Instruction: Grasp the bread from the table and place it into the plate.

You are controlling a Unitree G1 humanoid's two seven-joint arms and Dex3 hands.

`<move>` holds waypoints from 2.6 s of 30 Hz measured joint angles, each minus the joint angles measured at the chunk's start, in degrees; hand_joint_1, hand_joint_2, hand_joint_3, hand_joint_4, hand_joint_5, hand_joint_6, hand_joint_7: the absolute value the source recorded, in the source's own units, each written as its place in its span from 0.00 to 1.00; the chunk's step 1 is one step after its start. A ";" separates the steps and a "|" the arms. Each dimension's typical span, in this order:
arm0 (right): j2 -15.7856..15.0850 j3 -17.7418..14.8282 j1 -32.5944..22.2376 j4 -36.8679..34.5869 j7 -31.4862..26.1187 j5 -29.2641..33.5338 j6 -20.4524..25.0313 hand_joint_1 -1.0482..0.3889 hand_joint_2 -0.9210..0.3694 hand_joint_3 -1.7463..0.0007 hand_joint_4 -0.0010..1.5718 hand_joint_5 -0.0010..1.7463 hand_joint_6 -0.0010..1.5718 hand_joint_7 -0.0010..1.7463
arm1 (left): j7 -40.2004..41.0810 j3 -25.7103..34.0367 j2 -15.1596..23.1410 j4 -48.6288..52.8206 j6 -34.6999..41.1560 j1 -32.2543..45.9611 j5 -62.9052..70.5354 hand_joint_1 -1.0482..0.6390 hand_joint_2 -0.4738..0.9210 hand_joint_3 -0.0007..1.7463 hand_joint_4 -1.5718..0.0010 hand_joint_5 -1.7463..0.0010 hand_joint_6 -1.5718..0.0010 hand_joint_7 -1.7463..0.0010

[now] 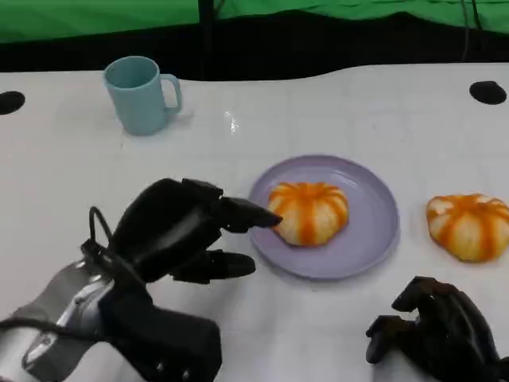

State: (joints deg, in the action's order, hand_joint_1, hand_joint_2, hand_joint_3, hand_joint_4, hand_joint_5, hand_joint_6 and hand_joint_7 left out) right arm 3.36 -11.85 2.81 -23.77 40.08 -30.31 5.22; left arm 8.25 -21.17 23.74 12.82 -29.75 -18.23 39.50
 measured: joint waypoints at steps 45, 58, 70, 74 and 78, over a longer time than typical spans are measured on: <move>0.04 0.17 -0.35 1.75 -0.22 -0.25 1.04 0.03 0.15 1.00 1.00 0.38 1.00 0.16 | -23.45 12.58 -16.11 6.80 -0.84 21.98 -49.28 0.22 1.00 0.29 0.56 0.00 0.70 0.00; 0.00 0.15 -0.67 2.35 -0.33 -0.28 1.46 0.03 0.15 1.00 1.00 0.39 1.00 0.17 | -36.93 17.86 -19.93 9.65 3.92 21.40 -59.52 0.18 1.00 0.22 0.53 0.00 0.67 0.00; -0.27 0.09 -0.53 2.29 -0.38 -0.25 1.49 0.02 0.15 1.00 1.00 0.39 1.00 0.18 | -42.89 21.40 -21.72 9.22 13.83 19.54 -64.59 0.18 1.00 0.20 0.53 0.00 0.66 0.02; -0.29 0.09 -0.47 2.10 -0.43 -0.25 1.46 0.03 0.14 1.00 1.00 0.39 1.00 0.17 | -43.02 21.74 -21.91 8.92 14.02 19.53 -64.16 0.18 1.00 0.20 0.52 0.00 0.66 0.01; -0.30 0.09 -0.32 1.64 -0.22 -0.24 0.99 0.03 0.14 1.00 0.99 0.39 1.00 0.17 | -43.27 21.90 -22.34 8.95 13.60 19.53 -63.48 0.18 1.00 0.20 0.52 0.00 0.66 0.01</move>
State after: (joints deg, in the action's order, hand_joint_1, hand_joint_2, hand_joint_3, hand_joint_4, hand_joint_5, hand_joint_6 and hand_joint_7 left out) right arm 3.06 -11.76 2.49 -22.13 39.86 -30.55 6.21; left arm -35.02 0.73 1.40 21.77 -16.14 1.30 -23.98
